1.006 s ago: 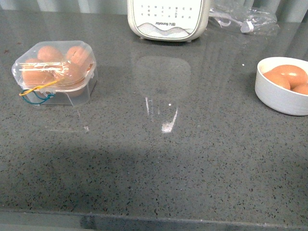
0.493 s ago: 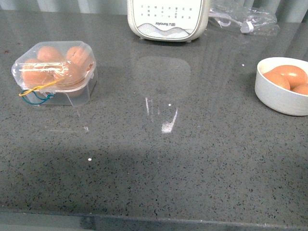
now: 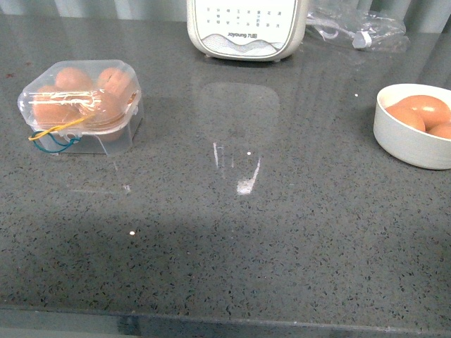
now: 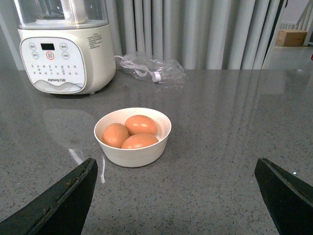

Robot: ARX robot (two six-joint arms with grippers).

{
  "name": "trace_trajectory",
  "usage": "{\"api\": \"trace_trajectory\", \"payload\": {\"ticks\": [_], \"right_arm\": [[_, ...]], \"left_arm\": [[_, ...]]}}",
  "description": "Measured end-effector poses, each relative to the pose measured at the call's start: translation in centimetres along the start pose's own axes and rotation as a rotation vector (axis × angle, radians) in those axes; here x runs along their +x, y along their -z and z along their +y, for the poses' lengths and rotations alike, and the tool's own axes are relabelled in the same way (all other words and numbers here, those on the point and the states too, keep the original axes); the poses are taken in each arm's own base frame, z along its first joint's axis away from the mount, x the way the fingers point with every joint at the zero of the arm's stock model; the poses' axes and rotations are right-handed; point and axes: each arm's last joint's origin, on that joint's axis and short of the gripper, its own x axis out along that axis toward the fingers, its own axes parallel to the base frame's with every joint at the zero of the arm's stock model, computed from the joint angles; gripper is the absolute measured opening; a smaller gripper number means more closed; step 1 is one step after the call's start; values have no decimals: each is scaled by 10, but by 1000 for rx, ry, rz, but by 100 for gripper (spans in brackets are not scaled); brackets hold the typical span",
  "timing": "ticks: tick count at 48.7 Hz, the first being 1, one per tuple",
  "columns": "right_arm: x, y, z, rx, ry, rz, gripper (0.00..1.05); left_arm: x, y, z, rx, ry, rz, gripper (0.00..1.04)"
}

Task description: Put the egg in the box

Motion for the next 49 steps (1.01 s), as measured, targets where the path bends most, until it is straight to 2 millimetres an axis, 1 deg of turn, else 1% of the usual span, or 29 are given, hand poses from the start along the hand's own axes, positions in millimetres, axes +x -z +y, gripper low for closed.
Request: {"api": "trace_trajectory", "payload": {"ticks": [4,10,12,16,22,24,26,30,49], "right_arm": [[0,0,0,0,0,0,97],[0,0,0,0,0,0,97],[0,0,0,0,0,0,97],[0,0,0,0,0,0,97],[0,0,0,0,0,0,97],[0,0,0,0,0,0,97],[0,0,0,0,0,0,97],[0,0,0,0,0,0,97],[0,0,0,0,0,0,97]], "left_arm": [[0,0,0,0,0,0,33],[0,0,0,0,0,0,49],[0,0,0,0,0,0,56],[0,0,0,0,0,0,74],[0,0,0,0,0,0,90],[0,0,0,0,0,0,97],[0,0,0,1,0,0,100],[0,0,0,1,0,0,97],[0,0,0,1,0,0,98]]}}
